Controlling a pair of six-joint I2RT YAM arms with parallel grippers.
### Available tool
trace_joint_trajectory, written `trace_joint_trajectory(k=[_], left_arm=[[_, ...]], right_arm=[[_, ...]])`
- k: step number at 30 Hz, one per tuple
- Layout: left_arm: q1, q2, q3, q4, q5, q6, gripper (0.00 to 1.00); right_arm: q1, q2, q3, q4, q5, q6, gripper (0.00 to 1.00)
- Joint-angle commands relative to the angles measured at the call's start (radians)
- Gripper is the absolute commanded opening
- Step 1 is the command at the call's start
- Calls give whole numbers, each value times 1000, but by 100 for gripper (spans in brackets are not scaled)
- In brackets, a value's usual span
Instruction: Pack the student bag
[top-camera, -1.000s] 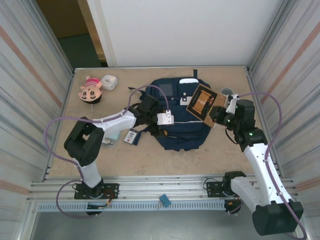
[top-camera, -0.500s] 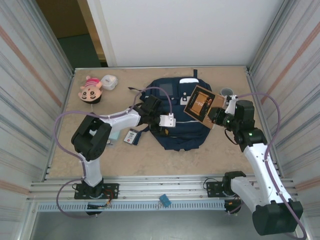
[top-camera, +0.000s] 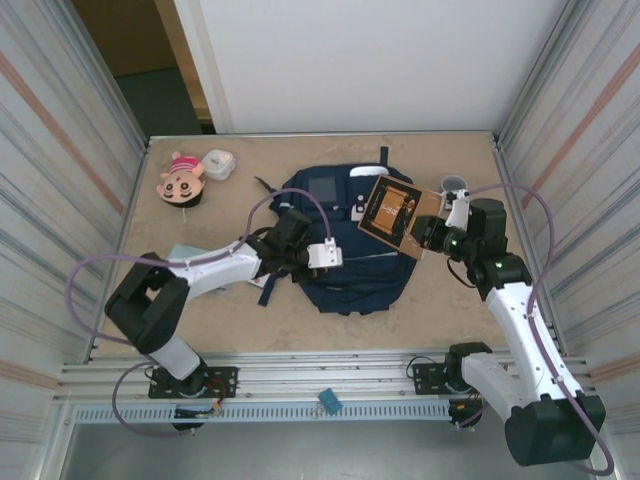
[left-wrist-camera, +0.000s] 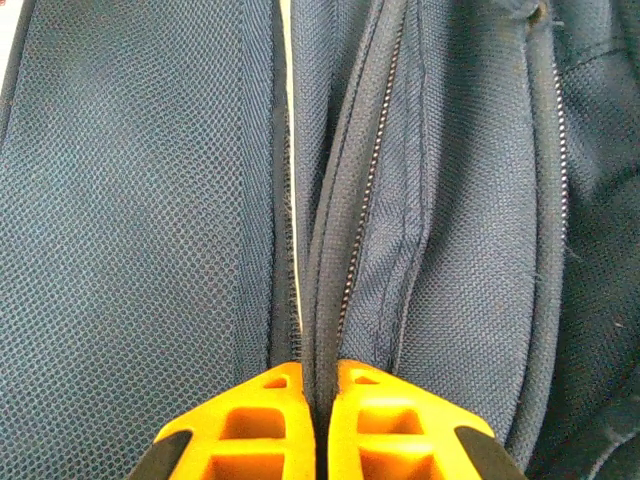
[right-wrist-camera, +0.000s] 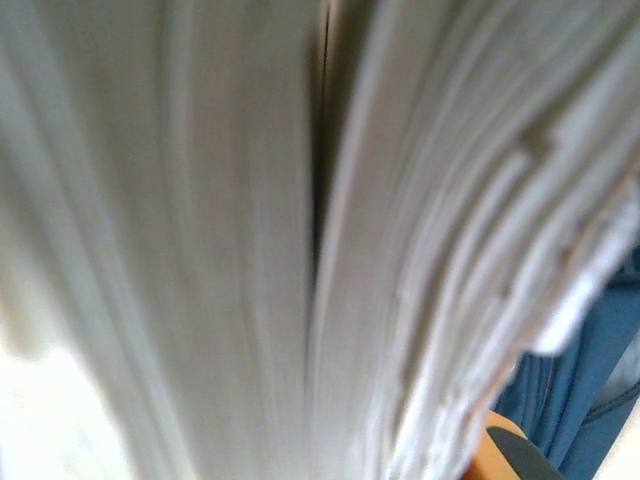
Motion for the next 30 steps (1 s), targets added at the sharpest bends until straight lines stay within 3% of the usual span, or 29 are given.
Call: trace_joint_trajectory(k=[1,5,8,13,17,25,28,30], left_arm=[[-26,-87,-51,35,-90,-262,0],[-28,-133,-81,106,-199,-471,0],[-25,-151,-53,126,-229,-535,0],[22,-170,20,141,-187,-619,0],[48,-184,73,135,-129,-647,0],[116,-204,181,133,13,-726,0],[131,-203,210,131,46,-732,0],[148,-199,225,145,89,-746,0]], right_arm=[[0,7,64,85,-33,7,0],[0,-13,66,136,34,124,0],[0,-47,81,135,111,225,0],[0,-187,123,-12,323,297,0],[0,-264,190,-203,408,309,0],[0,-301,167,-457,248,358,0],[0,-302,89,-353,110,444,0],[14,-307,-18,-151,4,592,0]])
